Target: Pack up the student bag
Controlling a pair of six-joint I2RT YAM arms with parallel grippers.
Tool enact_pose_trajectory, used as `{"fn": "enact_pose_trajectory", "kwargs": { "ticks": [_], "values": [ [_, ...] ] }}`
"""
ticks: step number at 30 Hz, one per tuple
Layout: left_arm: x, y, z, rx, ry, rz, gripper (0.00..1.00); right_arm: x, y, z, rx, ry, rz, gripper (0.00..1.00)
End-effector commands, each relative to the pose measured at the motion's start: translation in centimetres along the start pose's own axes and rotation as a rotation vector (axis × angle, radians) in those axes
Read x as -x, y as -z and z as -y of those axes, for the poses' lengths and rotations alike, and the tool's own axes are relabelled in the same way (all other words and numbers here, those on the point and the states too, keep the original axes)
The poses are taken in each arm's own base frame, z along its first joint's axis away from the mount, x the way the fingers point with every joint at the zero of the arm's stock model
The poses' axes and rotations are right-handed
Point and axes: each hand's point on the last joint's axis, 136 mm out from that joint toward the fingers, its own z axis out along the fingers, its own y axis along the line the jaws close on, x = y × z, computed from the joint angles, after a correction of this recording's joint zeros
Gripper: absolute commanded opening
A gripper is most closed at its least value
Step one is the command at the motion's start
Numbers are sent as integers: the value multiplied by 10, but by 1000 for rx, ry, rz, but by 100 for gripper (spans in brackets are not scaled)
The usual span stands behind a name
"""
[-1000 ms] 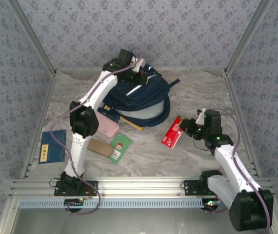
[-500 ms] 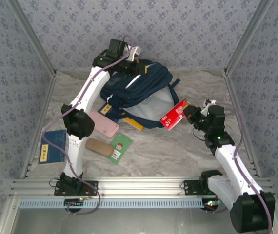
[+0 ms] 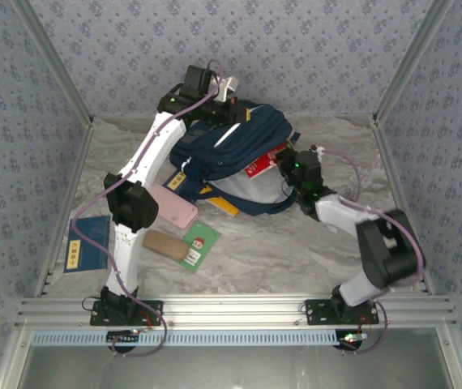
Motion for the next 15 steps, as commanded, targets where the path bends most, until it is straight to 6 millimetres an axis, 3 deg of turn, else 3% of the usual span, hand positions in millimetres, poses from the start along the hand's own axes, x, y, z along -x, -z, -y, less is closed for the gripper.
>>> {"fn": "enact_pose_trajectory", "kwargs": {
  "ticks": [1, 2, 4, 5, 7, 9, 15],
  "values": [
    [31, 31, 67, -173, -112, 119, 0, 1, -44, -44, 138, -89, 82, 0],
    [33, 31, 68, -177, -107, 125, 0, -9, -61, -44, 131, -87, 69, 6],
    [38, 31, 68, -185, -103, 137, 0, -29, -96, -49, 136, -76, 45, 39],
    [39, 31, 67, -189, -100, 140, 0, -40, -111, -49, 125, -59, 19, 50],
    [42, 32, 62, -189, -92, 145, 0, -54, -131, -33, 50, -31, -5, 57],
    [44, 32, 56, -186, -81, 145, 0, -64, -135, -29, 35, 6, -24, 61],
    [48, 34, 41, -171, -61, 146, 0, -51, -112, -42, 91, 107, -54, 69]
  ]
}}
